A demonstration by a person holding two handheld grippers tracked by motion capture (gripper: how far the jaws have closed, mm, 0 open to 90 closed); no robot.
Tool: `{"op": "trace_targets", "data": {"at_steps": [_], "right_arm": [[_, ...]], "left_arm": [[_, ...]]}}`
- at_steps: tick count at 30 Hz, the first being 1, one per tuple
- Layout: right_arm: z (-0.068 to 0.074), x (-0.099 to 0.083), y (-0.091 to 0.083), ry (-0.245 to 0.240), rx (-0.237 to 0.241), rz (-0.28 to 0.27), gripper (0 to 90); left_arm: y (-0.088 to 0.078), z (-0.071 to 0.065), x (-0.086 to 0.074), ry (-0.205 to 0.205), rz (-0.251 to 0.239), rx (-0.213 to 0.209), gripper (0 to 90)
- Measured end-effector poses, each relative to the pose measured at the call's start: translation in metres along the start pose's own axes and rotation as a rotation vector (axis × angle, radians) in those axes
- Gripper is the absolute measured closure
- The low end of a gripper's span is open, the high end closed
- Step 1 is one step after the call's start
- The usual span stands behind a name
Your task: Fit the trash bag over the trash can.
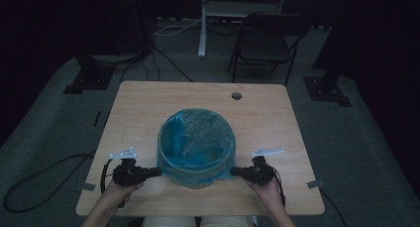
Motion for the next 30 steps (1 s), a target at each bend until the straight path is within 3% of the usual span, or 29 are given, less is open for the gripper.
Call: {"op": "trace_targets", "data": {"at_steps": [5, 8, 12, 13, 14, 15, 17, 21, 22, 25, 27, 30], "right_arm": [[-0.014, -0.015, 0.015, 0.036, -0.025, 0.061, 88.6], [-0.014, -0.018, 0.016, 0.043, -0.032, 0.071, 79.7], [-0.002, -0.006, 0.000, 0.006, -0.011, 0.007, 55.6], [-0.002, -0.006, 0.000, 0.006, -0.011, 0.007, 55.6], [0.001, -0.001, -0.007, 0.002, -0.006, -0.013, 50.1], [0.005, 0.007, -0.020, -0.003, 0.012, -0.049, 42.1], [0.008, 0.013, -0.031, -0.009, 0.027, -0.090, 39.3], [0.011, 0.030, -0.055, -0.032, 0.048, -0.170, 31.6], [0.012, 0.033, -0.058, -0.042, 0.038, -0.182, 30.9], [0.005, 0.046, -0.060, -0.085, -0.052, -0.215, 29.2], [-0.004, 0.052, -0.054, -0.068, -0.082, -0.216, 26.9], [-0.018, 0.060, -0.039, -0.001, -0.102, -0.232, 23.7]], "left_arm": [[0.013, 0.007, -0.008, -0.014, 0.048, 0.053, 90.0], [0.012, 0.007, -0.009, -0.009, 0.021, 0.046, 87.0], [0.000, 0.003, -0.005, 0.019, -0.035, 0.009, 65.8], [0.000, 0.003, -0.005, 0.019, -0.035, 0.009, 57.1], [-0.008, 0.000, -0.003, 0.053, -0.036, 0.025, 57.1], [-0.012, -0.001, -0.002, 0.069, -0.051, 0.018, 50.2], [-0.021, -0.003, 0.000, 0.069, -0.067, -0.006, 41.1], [-0.036, -0.010, 0.008, 0.092, -0.113, 0.000, 33.2], [-0.038, -0.010, 0.010, 0.102, -0.123, 0.020, 30.0], [-0.038, -0.006, 0.019, 0.117, -0.138, 0.083, 30.0], [-0.034, -0.001, 0.025, 0.114, -0.148, 0.104, 30.0], [-0.025, 0.003, 0.031, 0.116, -0.172, 0.115, 30.0]]}}
Point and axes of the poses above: each handheld gripper's, and its own axes: y roughly forward along the jaws, x roughly out of its top, z roughly to its left, the point moved 1 cm from there along y, roughly forward along the jaws, and after that the axes turned 13 degrees about -z, right-handed, at the moved point
